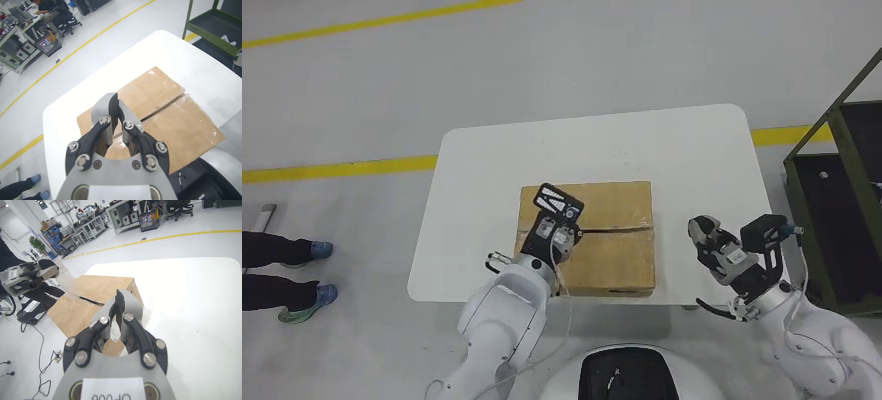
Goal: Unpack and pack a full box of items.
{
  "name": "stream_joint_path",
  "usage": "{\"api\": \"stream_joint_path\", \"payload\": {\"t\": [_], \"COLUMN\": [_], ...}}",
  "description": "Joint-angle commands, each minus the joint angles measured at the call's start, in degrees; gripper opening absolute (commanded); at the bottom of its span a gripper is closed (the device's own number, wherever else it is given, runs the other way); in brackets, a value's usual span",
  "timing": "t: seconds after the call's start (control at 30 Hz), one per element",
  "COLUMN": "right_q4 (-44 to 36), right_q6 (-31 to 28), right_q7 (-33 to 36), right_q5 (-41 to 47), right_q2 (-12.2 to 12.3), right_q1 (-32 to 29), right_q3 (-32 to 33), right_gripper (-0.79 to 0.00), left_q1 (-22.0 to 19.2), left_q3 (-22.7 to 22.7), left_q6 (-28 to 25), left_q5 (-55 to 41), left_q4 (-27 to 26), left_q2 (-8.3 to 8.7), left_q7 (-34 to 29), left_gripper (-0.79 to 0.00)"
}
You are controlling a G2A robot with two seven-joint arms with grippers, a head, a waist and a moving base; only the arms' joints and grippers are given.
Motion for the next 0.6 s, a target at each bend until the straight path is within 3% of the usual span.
{"api": "stream_joint_path", "payload": {"t": [0.0, 0.33, 0.57], "right_q4": [0.91, 8.05, 11.48], "right_q6": [0.21, 2.97, 4.92], "right_q7": [0.63, 3.28, 3.59], "right_q5": [-0.8, -6.32, -8.04], "right_q2": [-0.1, -0.78, -1.14], "right_q1": [1.96, 10.35, 13.17], "right_q3": [-2.2, -11.22, -13.77], "right_gripper": [-0.785, -0.785, -0.785], "left_q1": [0.96, 3.94, 4.4], "left_q3": [-3.49, -18.14, -24.6], "left_q6": [-0.02, -0.02, 1.07], "left_q5": [0.48, 3.21, -0.82], "left_q4": [-1.34, -3.26, -2.41], "left_q2": [0.32, 1.56, 1.84], "left_q7": [0.14, 1.6, 2.87], "left_gripper": [-0.785, -0.785, -0.785]}}
